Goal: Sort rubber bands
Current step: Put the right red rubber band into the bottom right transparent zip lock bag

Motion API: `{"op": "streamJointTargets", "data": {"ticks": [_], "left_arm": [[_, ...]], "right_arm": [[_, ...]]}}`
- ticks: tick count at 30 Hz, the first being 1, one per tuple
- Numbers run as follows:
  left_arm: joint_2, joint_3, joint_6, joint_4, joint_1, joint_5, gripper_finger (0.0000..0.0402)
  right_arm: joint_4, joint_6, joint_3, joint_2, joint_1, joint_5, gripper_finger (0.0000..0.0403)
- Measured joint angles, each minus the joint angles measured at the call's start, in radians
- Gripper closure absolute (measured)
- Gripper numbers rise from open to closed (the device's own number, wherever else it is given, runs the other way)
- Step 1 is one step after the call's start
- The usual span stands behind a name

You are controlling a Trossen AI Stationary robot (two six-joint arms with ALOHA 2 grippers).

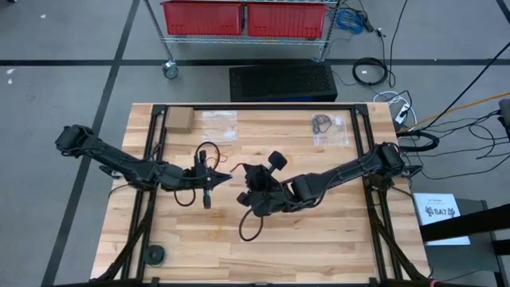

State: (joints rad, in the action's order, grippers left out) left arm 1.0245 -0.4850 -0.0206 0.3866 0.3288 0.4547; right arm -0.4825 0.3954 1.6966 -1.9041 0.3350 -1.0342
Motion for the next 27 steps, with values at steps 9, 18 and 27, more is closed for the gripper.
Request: {"op": "streamJointTargets", "data": {"ticks": [9,18,27], "left_arm": [[0.0,0.0,0.0,0.0,0.0,0.0,0.0402],[-0.004,0.0,0.0,0.001,0.0,0.0,0.0402],[-0.005,0.0,0.0,-0.003,0.0,0.0,0.0401]], "right_arm": [[-0.148,0.143,0.0,-0.003,0.034,0.023,0.0403],[-0.131,0.161,-0.069,-0.004,0.017,0.153,0.0403],[-0.046,0.036,-0.085,-0.005,-0.027,0.341,0.0403]]}}
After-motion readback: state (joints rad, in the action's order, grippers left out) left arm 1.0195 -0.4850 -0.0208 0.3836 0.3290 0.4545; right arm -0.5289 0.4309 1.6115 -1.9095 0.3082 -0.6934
